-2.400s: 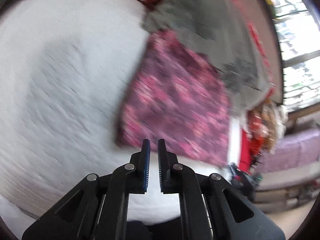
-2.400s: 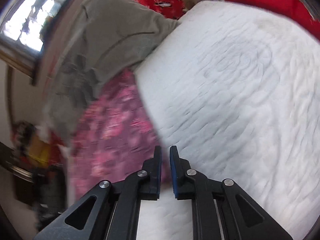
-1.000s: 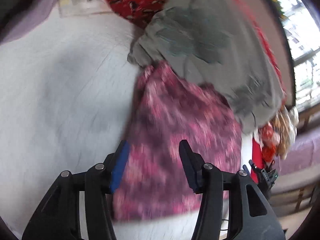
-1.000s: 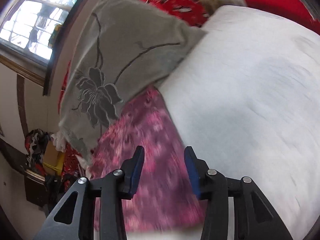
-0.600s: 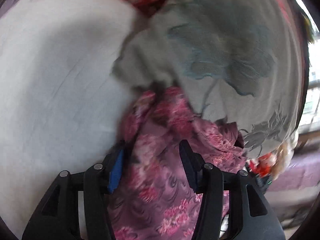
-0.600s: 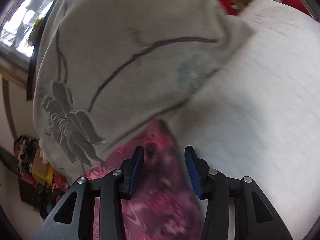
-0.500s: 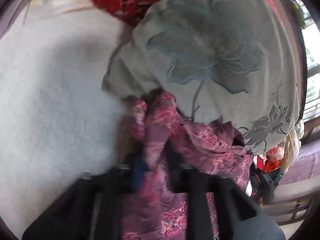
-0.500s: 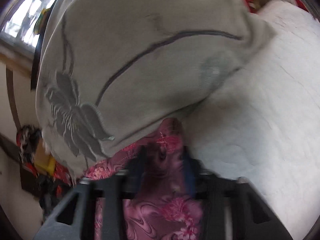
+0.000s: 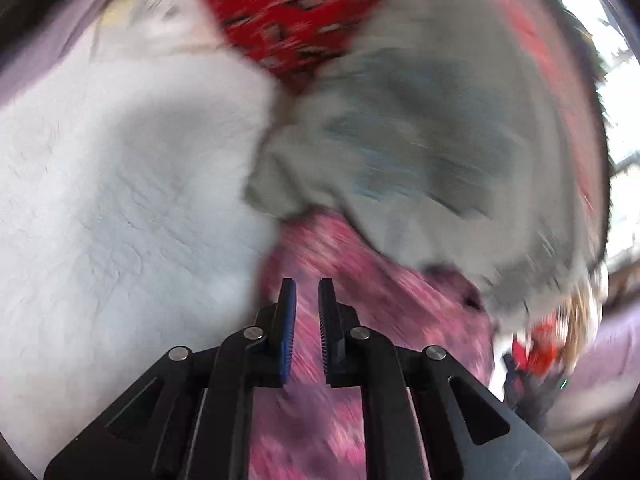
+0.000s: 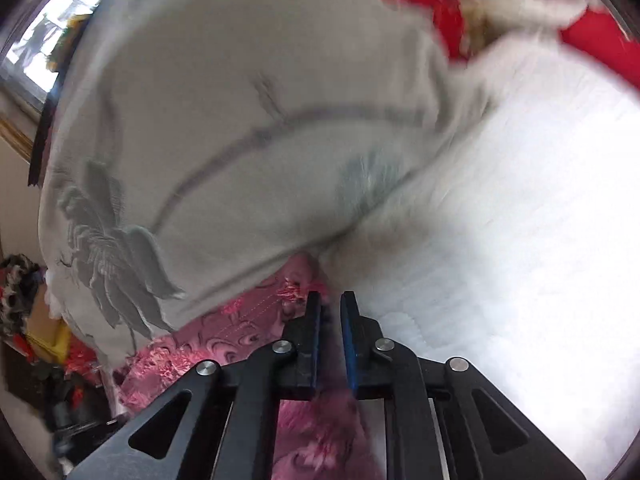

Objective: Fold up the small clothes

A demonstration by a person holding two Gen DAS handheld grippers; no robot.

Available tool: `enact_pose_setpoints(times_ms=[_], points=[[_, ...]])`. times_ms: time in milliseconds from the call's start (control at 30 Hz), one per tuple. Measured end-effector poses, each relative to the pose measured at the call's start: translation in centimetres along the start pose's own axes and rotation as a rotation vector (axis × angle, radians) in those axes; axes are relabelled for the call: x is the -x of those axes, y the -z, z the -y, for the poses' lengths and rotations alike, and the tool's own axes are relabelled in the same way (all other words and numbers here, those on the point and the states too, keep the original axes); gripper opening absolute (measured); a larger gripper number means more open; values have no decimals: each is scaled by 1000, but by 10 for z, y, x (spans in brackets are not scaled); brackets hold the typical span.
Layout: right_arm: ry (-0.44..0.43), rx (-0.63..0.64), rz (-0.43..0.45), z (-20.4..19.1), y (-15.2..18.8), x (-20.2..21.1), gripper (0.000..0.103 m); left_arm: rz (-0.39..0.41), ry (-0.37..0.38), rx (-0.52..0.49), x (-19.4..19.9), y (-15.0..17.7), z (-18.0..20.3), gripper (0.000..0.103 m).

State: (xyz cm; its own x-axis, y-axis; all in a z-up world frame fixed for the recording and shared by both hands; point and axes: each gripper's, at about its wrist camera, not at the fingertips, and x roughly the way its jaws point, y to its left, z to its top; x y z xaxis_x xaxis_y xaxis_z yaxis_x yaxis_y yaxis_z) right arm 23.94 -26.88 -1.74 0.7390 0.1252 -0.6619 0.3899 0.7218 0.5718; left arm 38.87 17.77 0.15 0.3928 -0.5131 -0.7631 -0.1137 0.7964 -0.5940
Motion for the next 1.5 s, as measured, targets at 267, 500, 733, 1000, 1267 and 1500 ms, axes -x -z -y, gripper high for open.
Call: enact_pose_setpoints(times_ms=[267,500,733,1000,1267,1500], points=[[19,318,-190,-56,73,-20,27,-110,-147,-156,-35,76,35,20],[-45,352,-150,-67,95,48,38,-113,-83,-105,10,120,37,46],[74,403,-260,-56,138,57,42,-180,-163,-107,10,150,43,51],[99,308,-204,-3,142,95,36,-166,-200,-126,17,178,35,61],[95,151,-208,33,127,101,13,-178,-239,-147,0,187,52,72],[91,179,-133,39,133,115,7,-174,-285,-236,-11,198,70,83]])
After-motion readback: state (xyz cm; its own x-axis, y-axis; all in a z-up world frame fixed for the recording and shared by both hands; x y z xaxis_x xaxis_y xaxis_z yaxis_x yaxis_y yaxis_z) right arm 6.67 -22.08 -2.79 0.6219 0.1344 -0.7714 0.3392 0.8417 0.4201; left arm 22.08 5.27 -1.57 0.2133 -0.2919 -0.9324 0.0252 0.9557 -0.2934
